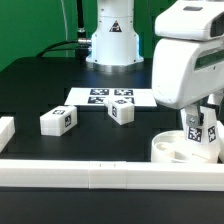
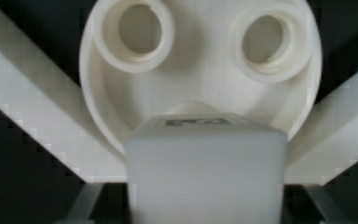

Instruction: Assemble stool

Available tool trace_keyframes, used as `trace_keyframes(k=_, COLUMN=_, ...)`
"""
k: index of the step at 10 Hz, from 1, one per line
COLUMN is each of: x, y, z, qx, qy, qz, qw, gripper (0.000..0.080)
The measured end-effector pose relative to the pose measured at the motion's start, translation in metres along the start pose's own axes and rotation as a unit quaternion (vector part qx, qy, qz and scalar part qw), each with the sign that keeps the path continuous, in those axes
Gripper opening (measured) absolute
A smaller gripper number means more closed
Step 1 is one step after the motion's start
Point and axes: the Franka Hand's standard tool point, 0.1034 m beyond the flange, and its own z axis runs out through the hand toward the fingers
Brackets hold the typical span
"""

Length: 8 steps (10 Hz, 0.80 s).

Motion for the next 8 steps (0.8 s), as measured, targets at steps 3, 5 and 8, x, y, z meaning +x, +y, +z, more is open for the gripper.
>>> trace_keyframes(k=3, x=0.0000, y=0.0003, z=0.0005, qx=0.004, qy=0.003, qz=0.142, qw=0.990, gripper=0.0340)
trace_keyframes(k=5, x=0.0009, y=0.0005, z=0.0006, qx=0.004, qy=0.007, qz=0.232, qw=0.973, gripper=0.0340)
trace_keyframes(k=8, x=0.0015, y=-0.0005, z=0.0006, qx=0.005, qy=0.006, qz=0.337, qw=0.942, gripper=0.0340)
